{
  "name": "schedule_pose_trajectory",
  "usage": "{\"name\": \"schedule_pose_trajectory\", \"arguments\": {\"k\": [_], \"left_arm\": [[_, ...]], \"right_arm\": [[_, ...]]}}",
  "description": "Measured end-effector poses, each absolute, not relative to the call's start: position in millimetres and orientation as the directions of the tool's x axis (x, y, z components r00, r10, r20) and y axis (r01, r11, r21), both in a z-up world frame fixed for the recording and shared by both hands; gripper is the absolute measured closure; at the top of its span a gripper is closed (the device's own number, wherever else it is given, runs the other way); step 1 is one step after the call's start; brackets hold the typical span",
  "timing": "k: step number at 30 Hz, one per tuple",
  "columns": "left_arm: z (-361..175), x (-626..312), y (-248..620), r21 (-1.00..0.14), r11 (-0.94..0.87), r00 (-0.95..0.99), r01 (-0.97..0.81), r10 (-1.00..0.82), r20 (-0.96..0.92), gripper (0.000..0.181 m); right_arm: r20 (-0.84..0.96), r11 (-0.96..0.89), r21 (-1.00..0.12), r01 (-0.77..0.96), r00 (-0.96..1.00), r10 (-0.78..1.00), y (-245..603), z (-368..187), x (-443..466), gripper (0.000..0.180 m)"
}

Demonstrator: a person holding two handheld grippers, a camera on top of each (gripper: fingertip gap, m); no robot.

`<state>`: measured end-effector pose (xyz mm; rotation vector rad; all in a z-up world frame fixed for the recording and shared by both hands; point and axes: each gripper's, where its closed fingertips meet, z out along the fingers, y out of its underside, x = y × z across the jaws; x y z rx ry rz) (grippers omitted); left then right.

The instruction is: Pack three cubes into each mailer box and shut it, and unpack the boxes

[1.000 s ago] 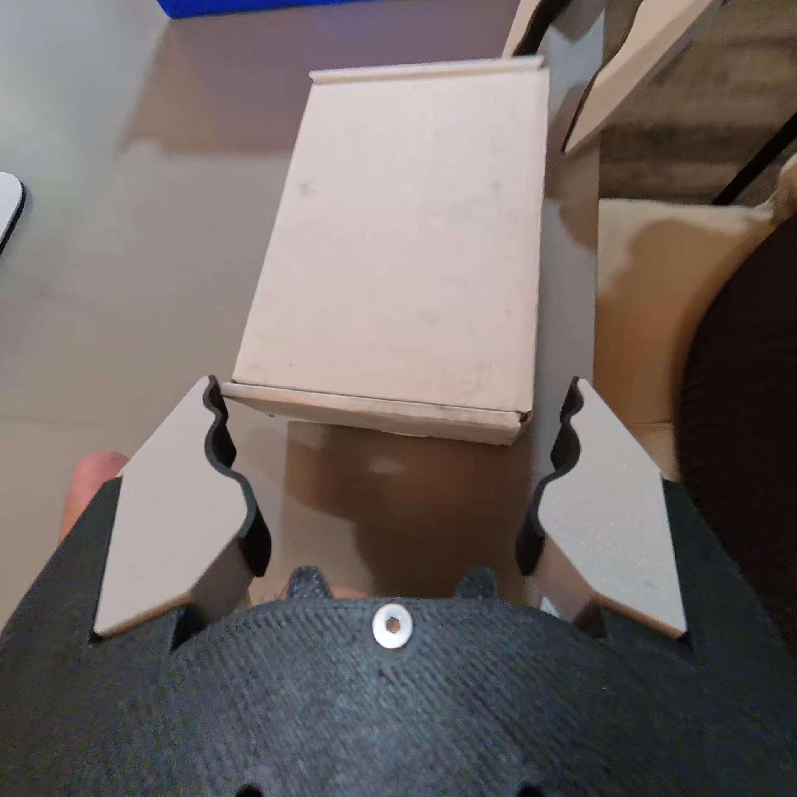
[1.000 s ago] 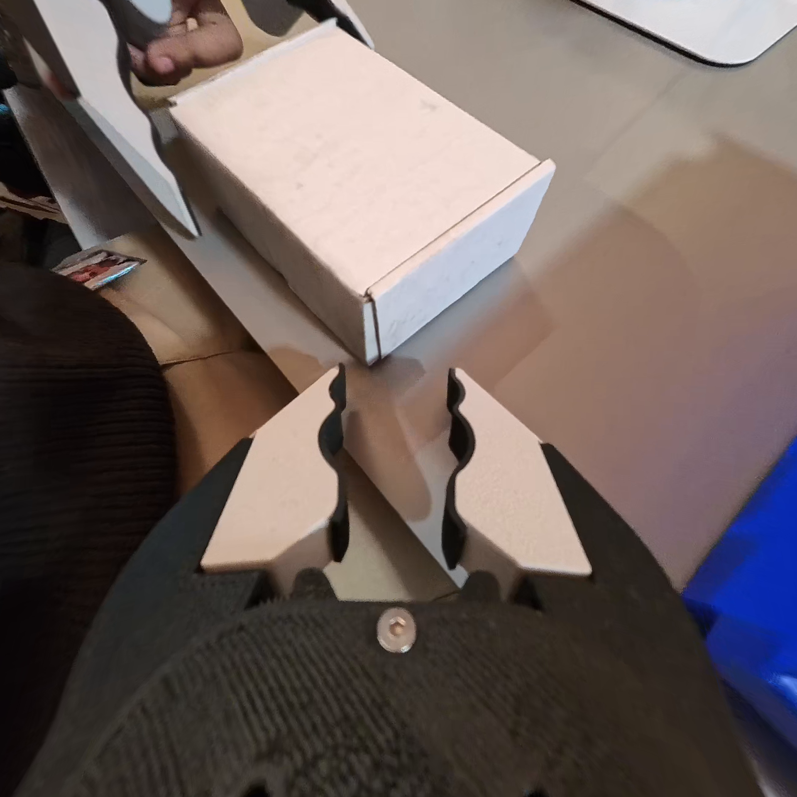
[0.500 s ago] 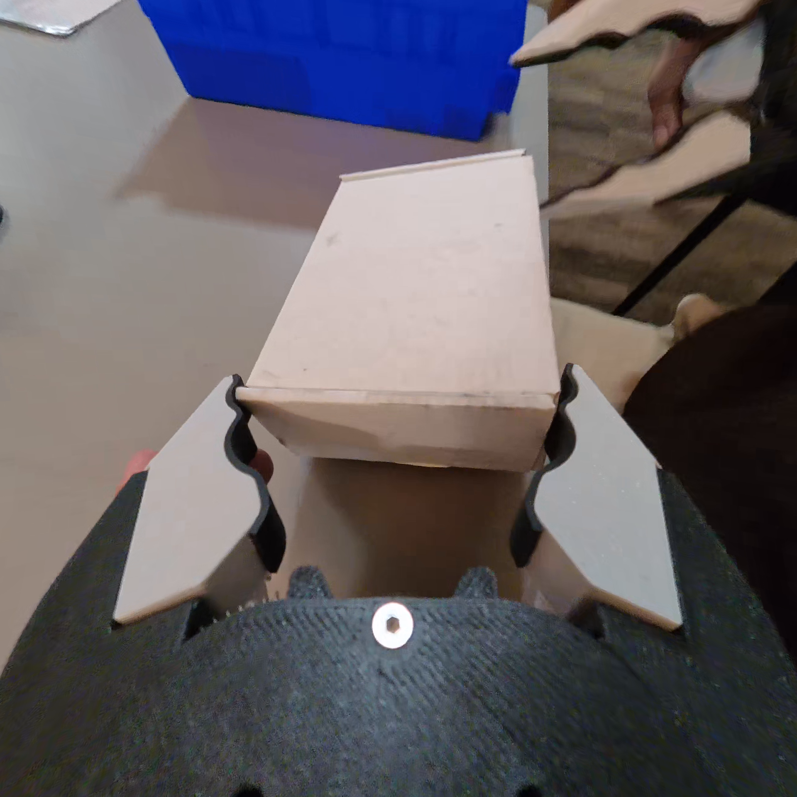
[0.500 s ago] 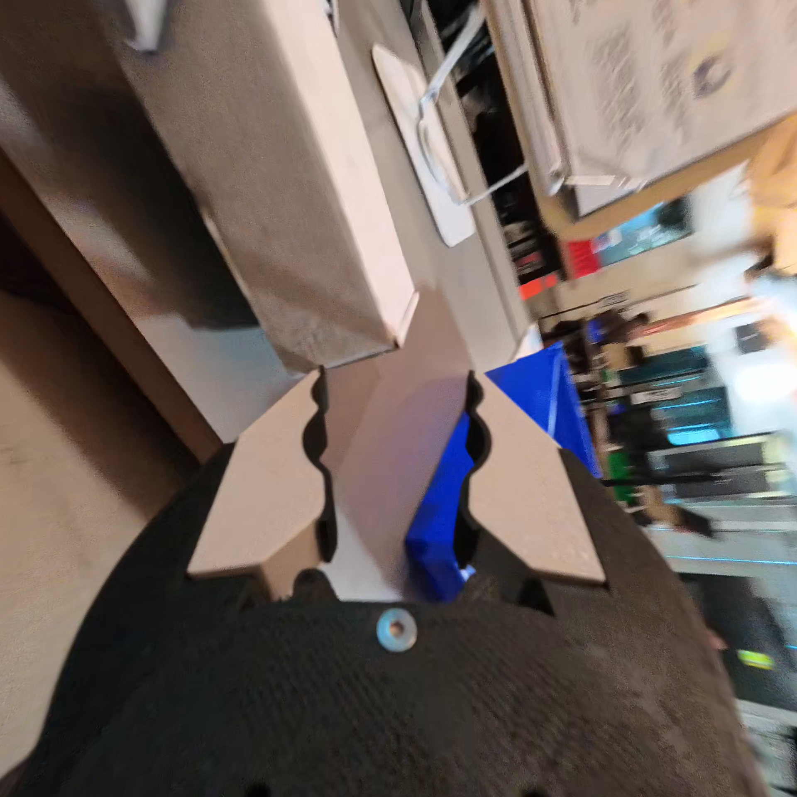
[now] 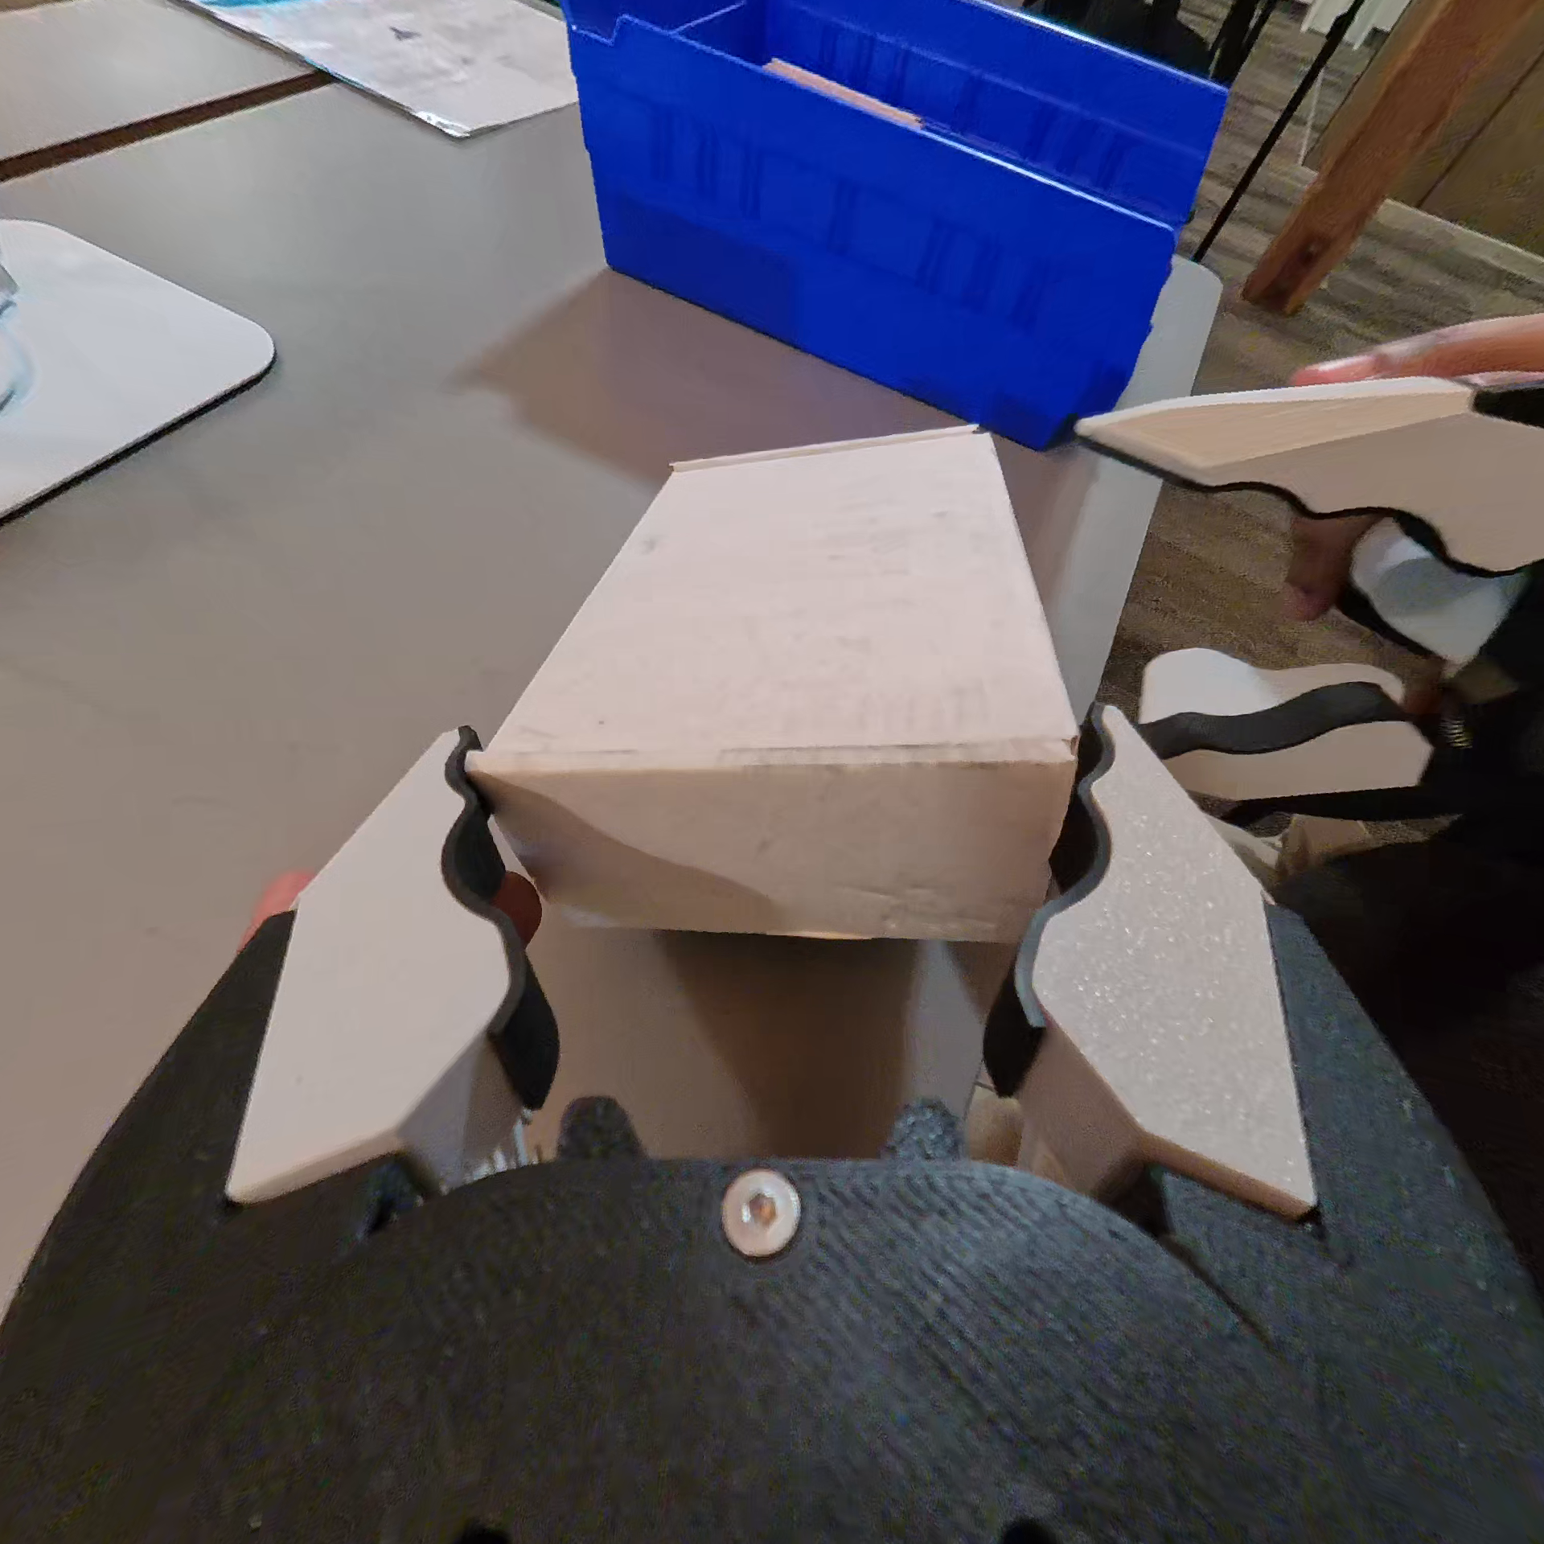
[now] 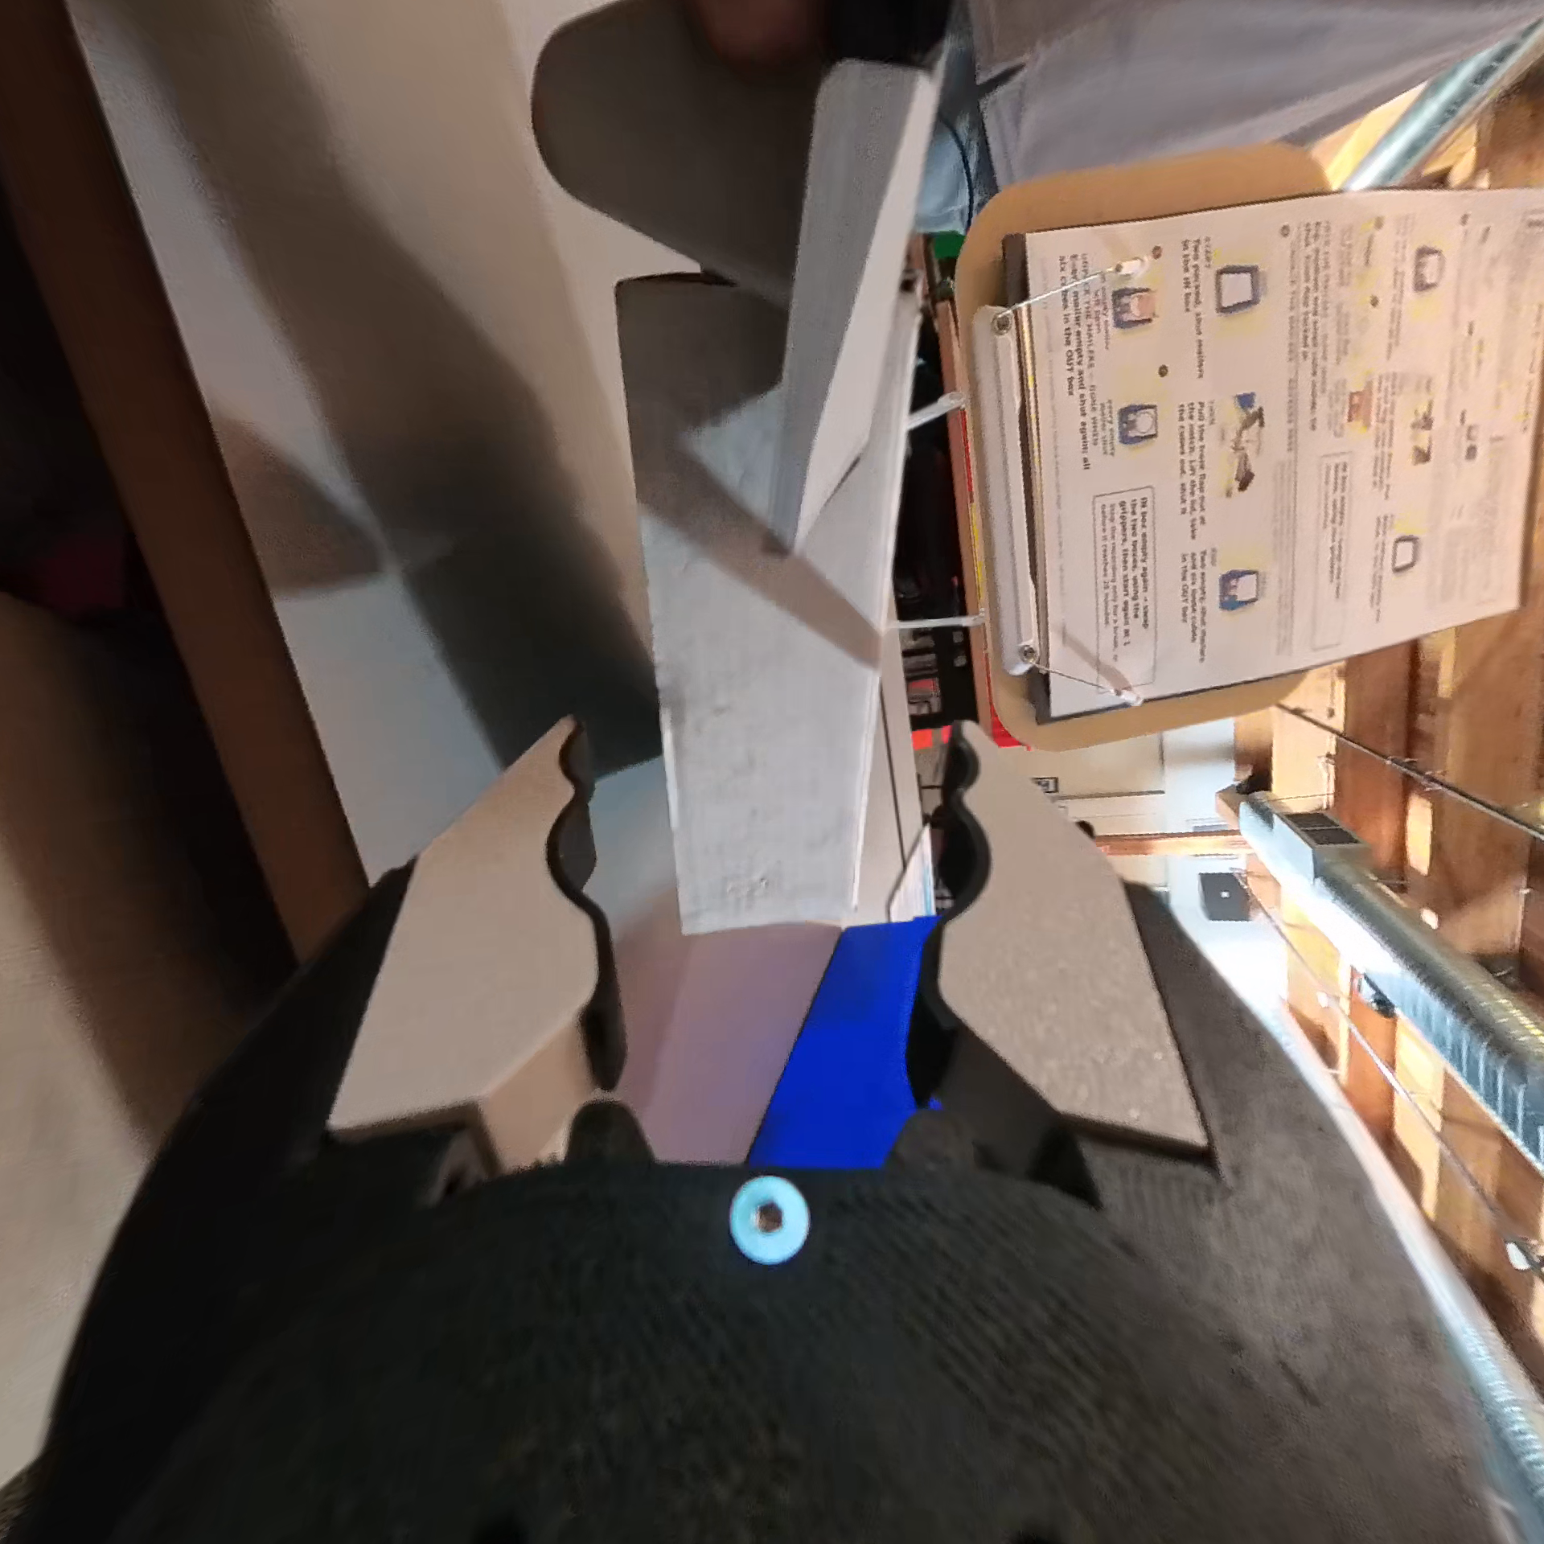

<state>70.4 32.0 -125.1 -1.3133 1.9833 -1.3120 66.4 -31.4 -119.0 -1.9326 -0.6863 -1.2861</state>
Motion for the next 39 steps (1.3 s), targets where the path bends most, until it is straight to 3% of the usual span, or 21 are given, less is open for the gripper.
{"name": "schedule_pose_trajectory", "arguments": {"k": [2,5,9,16,20,27,33,39], "left_arm": [[-123.4,65.2,25.3,-0.876,0.099,-0.463,-0.472,-0.873,0.151,0.046],[-123.9,58.7,13.7,-0.875,0.103,-0.466,-0.474,-0.872,0.149,0.046],[-115.1,52.8,13.0,-0.903,0.1,-0.5,-0.418,-0.855,0.137,0.05],[-93.0,49.9,60.0,-0.928,-0.034,-0.418,-0.37,-0.886,0.199,0.048],[-105.3,53.2,68.3,-0.912,-0.07,-0.395,-0.403,-0.886,0.243,0.052],[-120.1,49.1,60.4,-0.868,-0.109,-0.428,-0.484,-0.836,0.343,0.067],[-121.5,45.6,57.5,-0.864,-0.123,-0.423,-0.488,-0.832,0.358,0.065],[-127.0,45.6,60.0,-0.861,-0.133,-0.4,-0.491,-0.844,0.358,0.065]], "right_arm": [[0.926,-0.613,-0.254,0.748,0.371,0.07,-27.0,-124.1,66.0,0.1],[0.935,-0.634,-0.211,0.744,0.342,0.09,-26.4,-127.8,71.9,0.119],[0.949,-0.648,-0.177,0.741,0.302,0.086,-31.2,-119.0,77.6,0.12],[0.983,-0.711,-0.186,0.678,0.131,-0.132,-86.1,-13.7,137.2,0.12],[0.995,-0.821,-0.093,0.563,0.02,-0.099,-143.5,22.7,224.3,0.12],[0.991,-0.883,0.015,0.469,0.112,0.077,-184.3,-25.8,353.6,0.12],[0.967,-0.887,0.034,0.46,0.208,0.145,-182.0,-73.8,395.0,0.12],[0.966,-0.875,0.063,0.48,0.191,0.174,-169.5,-88.3,406.6,0.12]]}}
